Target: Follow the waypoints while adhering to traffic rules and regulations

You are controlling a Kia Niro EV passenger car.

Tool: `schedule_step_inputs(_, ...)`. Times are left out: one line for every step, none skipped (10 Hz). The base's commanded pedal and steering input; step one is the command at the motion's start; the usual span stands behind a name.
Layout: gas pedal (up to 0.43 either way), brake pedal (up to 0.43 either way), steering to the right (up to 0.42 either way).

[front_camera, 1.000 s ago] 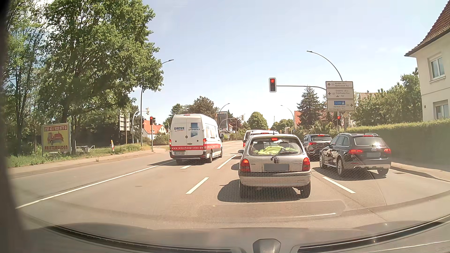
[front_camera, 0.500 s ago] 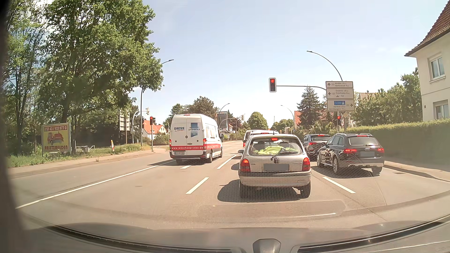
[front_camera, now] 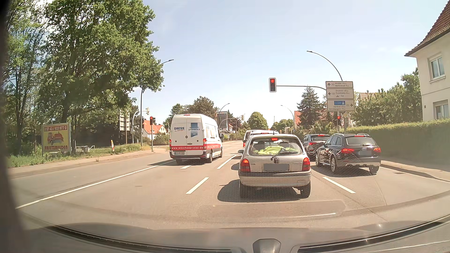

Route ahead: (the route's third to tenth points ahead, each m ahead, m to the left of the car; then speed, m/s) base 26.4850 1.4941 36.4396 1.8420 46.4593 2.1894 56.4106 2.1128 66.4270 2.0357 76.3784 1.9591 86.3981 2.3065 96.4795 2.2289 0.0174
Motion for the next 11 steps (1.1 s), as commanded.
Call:
schedule_step_inputs(0.000,0.006,0.020)
schedule_step_inputs(0.000,0.006,0.020)
schedule_step_inputs(0.000,0.006,0.020)
schedule_step_inputs(0.000,0.006,0.020)
schedule_step_inputs(0.000,0.006,0.020)
schedule_step_inputs(0.000,0.006,0.020)
schedule_step_inputs(0.000,0.006,0.020)
schedule_step_inputs(0.000,0.006,0.020)
schedule_step_inputs(0.000,0.006,0.020)
schedule_step_inputs(0.000,0.006,0.020)
schedule_step_inputs(0.000,0.006,0.020)
